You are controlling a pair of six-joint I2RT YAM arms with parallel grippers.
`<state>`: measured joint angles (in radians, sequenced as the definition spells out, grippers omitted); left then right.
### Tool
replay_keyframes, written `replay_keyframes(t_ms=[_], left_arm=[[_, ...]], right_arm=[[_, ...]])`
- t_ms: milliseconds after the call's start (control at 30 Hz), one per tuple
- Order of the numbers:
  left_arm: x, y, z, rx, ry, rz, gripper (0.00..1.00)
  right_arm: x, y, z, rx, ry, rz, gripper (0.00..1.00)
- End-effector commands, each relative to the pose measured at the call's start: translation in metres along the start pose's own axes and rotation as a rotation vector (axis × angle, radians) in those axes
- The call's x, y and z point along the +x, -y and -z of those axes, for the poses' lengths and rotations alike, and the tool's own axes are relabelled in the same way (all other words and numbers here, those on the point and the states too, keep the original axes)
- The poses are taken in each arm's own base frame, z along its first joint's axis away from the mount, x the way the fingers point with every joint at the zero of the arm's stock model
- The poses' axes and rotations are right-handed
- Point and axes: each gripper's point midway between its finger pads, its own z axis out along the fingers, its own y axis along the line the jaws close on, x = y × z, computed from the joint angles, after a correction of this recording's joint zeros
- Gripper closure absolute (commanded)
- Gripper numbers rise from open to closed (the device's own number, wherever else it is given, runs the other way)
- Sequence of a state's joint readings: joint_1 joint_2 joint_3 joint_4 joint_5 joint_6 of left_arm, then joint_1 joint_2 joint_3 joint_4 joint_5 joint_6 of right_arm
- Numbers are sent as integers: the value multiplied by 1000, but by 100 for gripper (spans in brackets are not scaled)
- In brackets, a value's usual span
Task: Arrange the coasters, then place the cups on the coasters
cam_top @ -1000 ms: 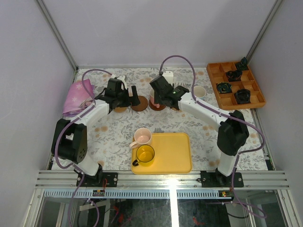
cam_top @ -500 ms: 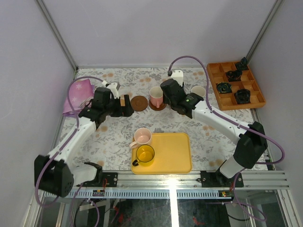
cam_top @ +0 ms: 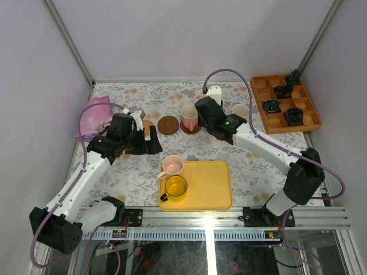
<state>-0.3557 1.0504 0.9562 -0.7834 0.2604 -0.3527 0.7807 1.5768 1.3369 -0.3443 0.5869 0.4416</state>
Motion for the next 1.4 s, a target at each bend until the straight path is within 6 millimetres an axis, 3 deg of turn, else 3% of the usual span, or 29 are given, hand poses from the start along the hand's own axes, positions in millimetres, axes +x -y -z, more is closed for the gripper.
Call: replay_keyframes(t_ms=[0, 100, 200, 600, 700, 800, 1000, 1133, 1367], left_arm=[[34, 1, -1, -30, -123, 110, 0], [41, -16, -5, -128, -102, 130, 0], [49, -21, -7, -148, -109, 148, 0], [94, -19, -18, -191, -208, 126, 28], [93, -21, -22, -215, -202, 105, 28], [87, -21, -27, -219, -180, 76, 39], [76, -7, -45, -150, -162, 25, 51], [74, -1, -51, -140, -178, -10, 51], [81, 3, -58, -128, -214, -30, 40]], right_arm=[[-25, 1, 11, -9, 84, -27, 47], [-19, 0, 9, -16, 64, -20, 47], [-18, 0, 10, -13, 53, -16, 47], [-14, -2, 7, -11, 25, 10, 47], [-13, -3, 5, -12, 21, 12, 46], [-12, -3, 4, -13, 23, 7, 46], [-5, -4, 1, -11, 12, 2, 46], [-3, -4, 0, -10, 8, -1, 46], [2, -3, -2, -5, -4, 6, 46]])
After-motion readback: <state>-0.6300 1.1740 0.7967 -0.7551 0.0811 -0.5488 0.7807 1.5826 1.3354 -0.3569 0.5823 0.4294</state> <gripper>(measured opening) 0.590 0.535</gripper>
